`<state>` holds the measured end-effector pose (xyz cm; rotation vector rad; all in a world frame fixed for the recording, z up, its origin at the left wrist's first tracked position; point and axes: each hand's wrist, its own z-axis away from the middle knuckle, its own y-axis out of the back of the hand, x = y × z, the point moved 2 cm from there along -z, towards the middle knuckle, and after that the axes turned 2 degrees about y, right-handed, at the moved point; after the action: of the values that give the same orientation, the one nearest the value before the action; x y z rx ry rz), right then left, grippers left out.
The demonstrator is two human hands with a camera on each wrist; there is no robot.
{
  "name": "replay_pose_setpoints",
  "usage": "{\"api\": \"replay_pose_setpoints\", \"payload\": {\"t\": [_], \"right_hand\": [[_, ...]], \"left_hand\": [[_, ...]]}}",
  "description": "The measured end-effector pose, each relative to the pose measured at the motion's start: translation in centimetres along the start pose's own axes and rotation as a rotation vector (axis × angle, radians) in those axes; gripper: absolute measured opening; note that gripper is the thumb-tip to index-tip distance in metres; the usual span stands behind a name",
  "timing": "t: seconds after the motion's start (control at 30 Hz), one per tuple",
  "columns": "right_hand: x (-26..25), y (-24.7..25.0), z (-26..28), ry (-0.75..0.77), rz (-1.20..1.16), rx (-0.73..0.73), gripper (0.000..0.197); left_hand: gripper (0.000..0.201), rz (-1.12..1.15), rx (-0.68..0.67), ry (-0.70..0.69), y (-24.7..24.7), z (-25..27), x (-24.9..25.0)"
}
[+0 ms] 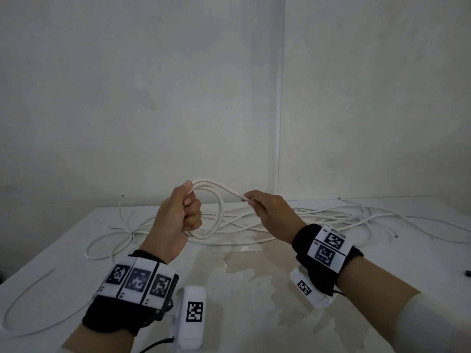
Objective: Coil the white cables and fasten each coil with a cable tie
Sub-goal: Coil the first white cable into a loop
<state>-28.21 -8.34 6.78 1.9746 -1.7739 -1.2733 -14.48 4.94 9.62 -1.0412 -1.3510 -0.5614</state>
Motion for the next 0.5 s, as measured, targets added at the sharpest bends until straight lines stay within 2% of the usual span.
{"api": "replay_pose_setpoints", "payload": {"t": [0.1, 0.2, 0.3, 0.5], "right_hand": [[0.5, 0.8, 0.1, -0.029, 0.013, 0.012, 0.022], [0.1, 1.0, -0.1, -0.114, -0.039, -0.076, 0.025], [-1.6, 0.2, -0.3, -0.045, -0.122, -0.112, 0.026], [-2.5, -0.3, -0.5, -0.110, -0.327, -0.098, 0.028]], "left_hand": [[0.045, 0.036, -0.031, 0.046, 0.0, 0.2, 0.2], [0.049, 0.043, -0.064, 0.089, -0.3, 0.3, 0.1], [0.046, -0.015, -0.103, 0.135, -1.4, 0.7, -0.6], [0.043, -0.033, -0.086, 0.118, -2.0, 0.5, -1.2]]}}
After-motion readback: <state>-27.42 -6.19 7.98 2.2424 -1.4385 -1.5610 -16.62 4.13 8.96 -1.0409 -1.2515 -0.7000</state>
